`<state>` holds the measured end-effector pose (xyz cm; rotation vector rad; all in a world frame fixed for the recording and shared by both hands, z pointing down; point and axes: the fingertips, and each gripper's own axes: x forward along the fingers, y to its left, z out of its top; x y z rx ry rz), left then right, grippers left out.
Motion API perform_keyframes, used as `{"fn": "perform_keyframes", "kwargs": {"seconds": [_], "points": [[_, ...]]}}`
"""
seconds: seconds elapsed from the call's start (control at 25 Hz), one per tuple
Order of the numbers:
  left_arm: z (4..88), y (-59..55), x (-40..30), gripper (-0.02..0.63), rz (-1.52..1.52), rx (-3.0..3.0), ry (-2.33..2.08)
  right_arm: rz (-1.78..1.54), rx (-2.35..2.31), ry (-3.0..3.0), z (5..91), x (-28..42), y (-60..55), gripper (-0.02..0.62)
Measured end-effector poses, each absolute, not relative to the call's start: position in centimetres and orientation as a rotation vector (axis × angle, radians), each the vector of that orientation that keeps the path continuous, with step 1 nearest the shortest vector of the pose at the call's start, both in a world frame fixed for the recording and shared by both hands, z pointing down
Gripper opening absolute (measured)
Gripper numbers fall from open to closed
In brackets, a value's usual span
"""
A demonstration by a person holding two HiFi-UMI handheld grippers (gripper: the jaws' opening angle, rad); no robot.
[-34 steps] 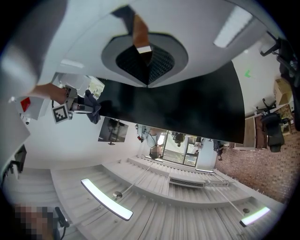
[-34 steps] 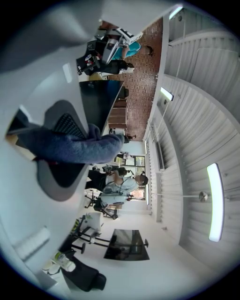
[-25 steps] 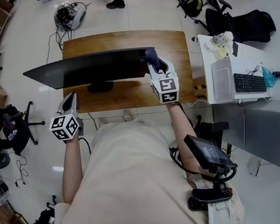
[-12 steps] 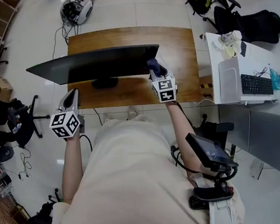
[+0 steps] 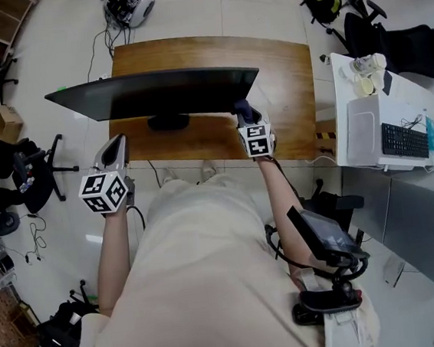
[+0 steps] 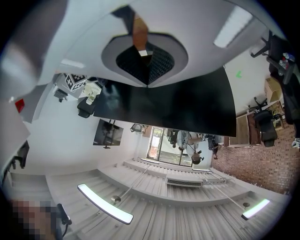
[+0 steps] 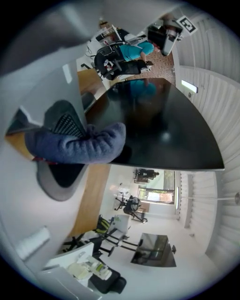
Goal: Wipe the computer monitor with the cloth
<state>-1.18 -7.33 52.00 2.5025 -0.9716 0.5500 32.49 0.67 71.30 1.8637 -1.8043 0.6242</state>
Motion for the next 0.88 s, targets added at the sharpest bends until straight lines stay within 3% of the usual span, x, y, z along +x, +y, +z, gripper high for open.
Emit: {"fn": "perform_keyframes", "kwargs": {"seconds": [0.88], "points": [[56.5, -7.6, -6.4, 0.000, 0.636, 2.411, -1.033, 0.866, 1.738, -1.650, 82.0, 30.4, 1.6, 0.115]]}}
